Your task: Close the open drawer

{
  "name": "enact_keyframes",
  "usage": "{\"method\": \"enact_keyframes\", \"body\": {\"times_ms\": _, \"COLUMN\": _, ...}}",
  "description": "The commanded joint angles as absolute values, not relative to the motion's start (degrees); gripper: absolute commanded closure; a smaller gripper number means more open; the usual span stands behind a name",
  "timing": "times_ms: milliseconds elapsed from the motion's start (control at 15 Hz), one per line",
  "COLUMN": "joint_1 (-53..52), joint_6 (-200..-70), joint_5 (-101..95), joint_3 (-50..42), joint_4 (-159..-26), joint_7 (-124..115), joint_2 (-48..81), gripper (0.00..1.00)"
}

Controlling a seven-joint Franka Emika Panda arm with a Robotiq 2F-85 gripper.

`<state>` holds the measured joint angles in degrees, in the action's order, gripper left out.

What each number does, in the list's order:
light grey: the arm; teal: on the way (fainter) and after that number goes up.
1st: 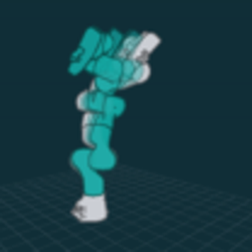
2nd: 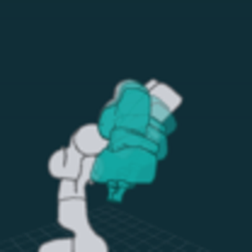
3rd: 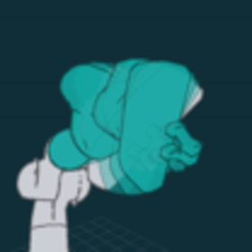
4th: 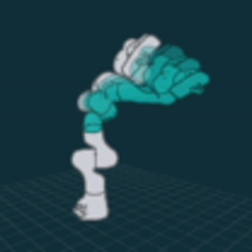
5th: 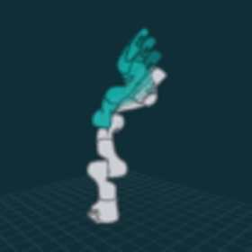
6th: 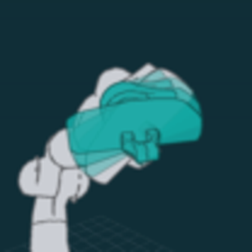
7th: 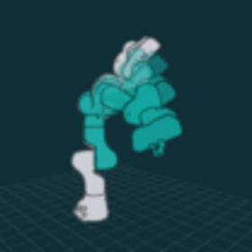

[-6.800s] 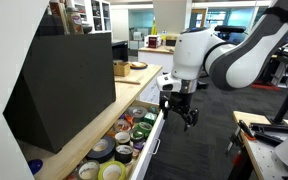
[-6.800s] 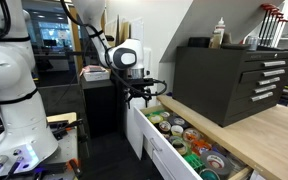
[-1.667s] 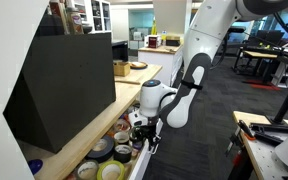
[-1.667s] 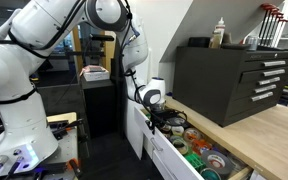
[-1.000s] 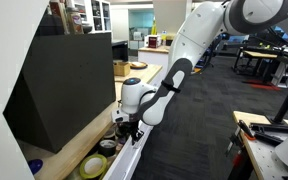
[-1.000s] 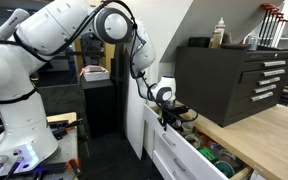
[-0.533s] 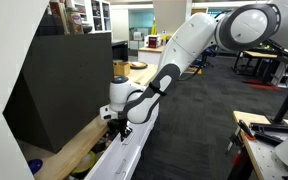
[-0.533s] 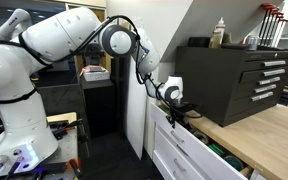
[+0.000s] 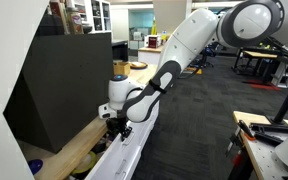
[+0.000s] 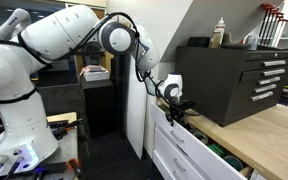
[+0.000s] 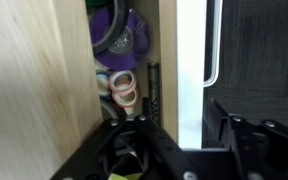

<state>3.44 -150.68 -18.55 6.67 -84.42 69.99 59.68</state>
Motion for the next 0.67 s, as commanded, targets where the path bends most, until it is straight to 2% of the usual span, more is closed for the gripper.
{"method": "enact_keyframes", "body": {"times_ms": 0, "joint_1": 2.4, "joint_6": -152.2, "joint_5": -17.7, "joint_3": 7.0, "joint_4": -92.3, "joint_7": 68.1, "joint_2": 51.7, "gripper": 0.13}}
{"method": "enact_keyframes", "body": {"times_ms": 67, "joint_1": 2.3, "joint_6": -151.6, "joint_5": -17.4, "joint_3": 7.6, "joint_4": -94.2, "joint_7": 67.7, "joint_2": 49.4, "gripper": 0.06}}
{"method": "enact_keyframes", "body": {"times_ms": 200, "joint_1": 1.7, "joint_6": -150.9, "joint_5": -17.0, "joint_3": 8.2, "joint_4": -96.8, "joint_7": 66.5, "joint_2": 45.7, "gripper": 0.0}}
{"method": "enact_keyframes", "body": {"times_ms": 600, "joint_1": -1.8, "joint_6": -145.7, "joint_5": -14.9, "joint_3": 7.3, "joint_4": -102.5, "joint_7": 56.9, "joint_2": 35.9, "gripper": 0.0}}
